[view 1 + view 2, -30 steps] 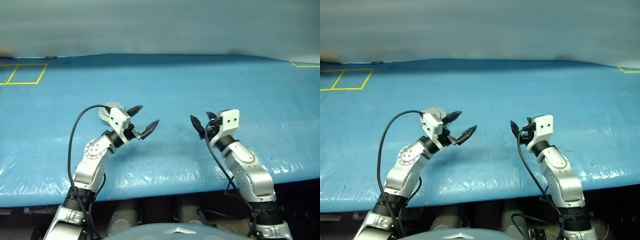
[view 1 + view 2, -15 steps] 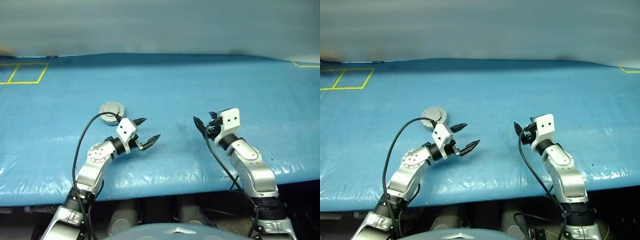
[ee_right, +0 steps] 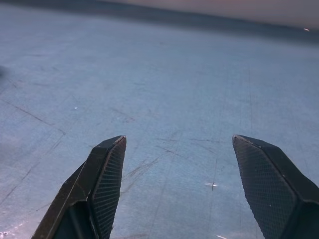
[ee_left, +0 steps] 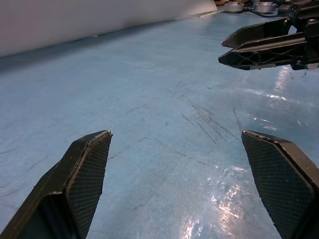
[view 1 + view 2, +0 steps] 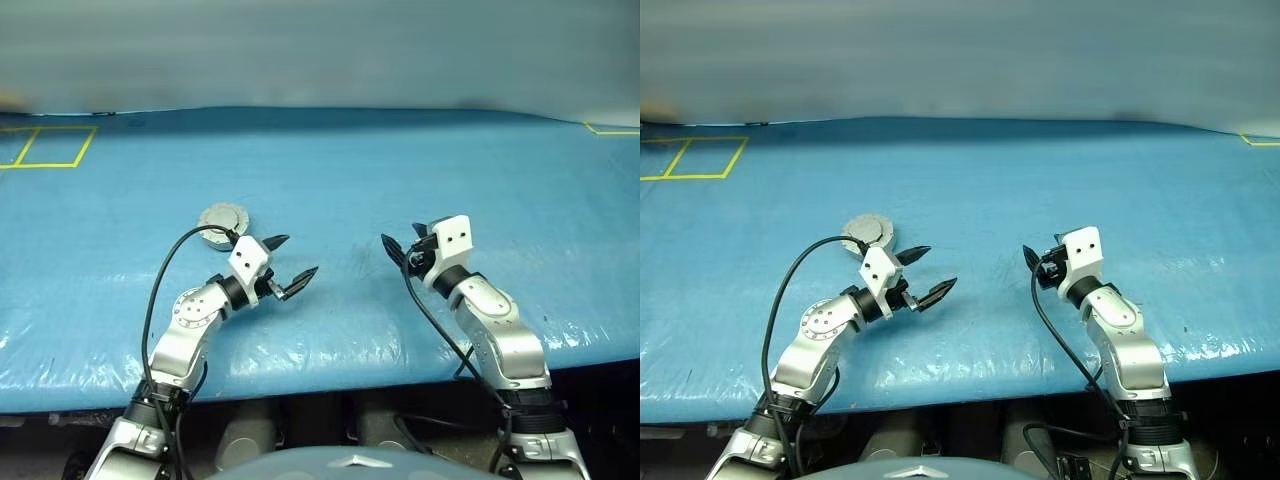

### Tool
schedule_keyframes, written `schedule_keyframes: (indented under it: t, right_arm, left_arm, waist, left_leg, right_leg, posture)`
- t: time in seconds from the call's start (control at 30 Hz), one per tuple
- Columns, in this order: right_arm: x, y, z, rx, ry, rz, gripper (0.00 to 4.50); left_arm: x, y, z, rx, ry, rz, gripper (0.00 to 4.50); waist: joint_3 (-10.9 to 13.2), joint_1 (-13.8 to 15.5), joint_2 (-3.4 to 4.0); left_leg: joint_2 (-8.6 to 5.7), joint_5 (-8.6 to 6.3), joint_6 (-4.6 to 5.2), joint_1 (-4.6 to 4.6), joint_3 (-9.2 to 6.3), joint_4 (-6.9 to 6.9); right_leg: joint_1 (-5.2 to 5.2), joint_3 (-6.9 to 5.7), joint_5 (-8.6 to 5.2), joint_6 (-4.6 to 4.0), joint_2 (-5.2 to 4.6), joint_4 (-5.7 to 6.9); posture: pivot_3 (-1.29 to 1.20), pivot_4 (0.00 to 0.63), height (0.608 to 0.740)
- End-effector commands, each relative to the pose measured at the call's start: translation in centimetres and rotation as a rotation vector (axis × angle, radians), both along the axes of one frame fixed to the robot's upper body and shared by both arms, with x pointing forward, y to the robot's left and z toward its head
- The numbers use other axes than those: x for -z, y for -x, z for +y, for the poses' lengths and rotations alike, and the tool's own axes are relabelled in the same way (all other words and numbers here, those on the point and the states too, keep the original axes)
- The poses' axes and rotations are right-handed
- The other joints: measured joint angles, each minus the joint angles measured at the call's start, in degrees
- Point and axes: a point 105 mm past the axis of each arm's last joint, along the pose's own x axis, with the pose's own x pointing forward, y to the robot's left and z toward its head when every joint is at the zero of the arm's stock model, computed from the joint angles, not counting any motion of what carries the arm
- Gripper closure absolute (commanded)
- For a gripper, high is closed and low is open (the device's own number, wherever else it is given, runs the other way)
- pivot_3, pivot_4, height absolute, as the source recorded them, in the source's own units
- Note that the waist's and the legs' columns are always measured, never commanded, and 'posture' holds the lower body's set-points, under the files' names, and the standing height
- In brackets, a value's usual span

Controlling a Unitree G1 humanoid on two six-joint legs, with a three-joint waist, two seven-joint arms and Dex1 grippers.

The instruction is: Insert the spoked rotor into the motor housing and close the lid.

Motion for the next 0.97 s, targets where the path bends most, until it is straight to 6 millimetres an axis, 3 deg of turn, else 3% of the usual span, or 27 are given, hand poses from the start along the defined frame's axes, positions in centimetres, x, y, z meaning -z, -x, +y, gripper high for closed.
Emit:
schedule_keyframes:
  t: [0.03,0.97]
  right_arm:
    - [-1.36,-0.26,0.40,-0.016,0.002,-0.056,0.92]
    - [-2.05,-0.79,0.38,-0.043,0.008,-0.062,0.92]
  left_arm:
    - [-1.60,0.07,-0.25,0.001,0.022,-0.059,0.03]
    - [-2.05,-0.29,-0.19,-0.006,0.030,-0.083,0.03]
  waist:
    - [0.0,0.0,0.00]
    - [0.0,0.0,0.00]
  left_leg:
    - [0.00,0.00,0.00,0.00,0.00,0.00]
    - [-0.01,0.02,-0.03,0.02,0.01,0.01]
  right_leg:
    - [0.00,0.00,0.00,0.00,0.00,0.00]
    - [0.02,0.01,0.01,0.01,0.02,0.02]
  posture:
    - [0.00,0.150,0.740]
    - [0.00,0.150,0.740]
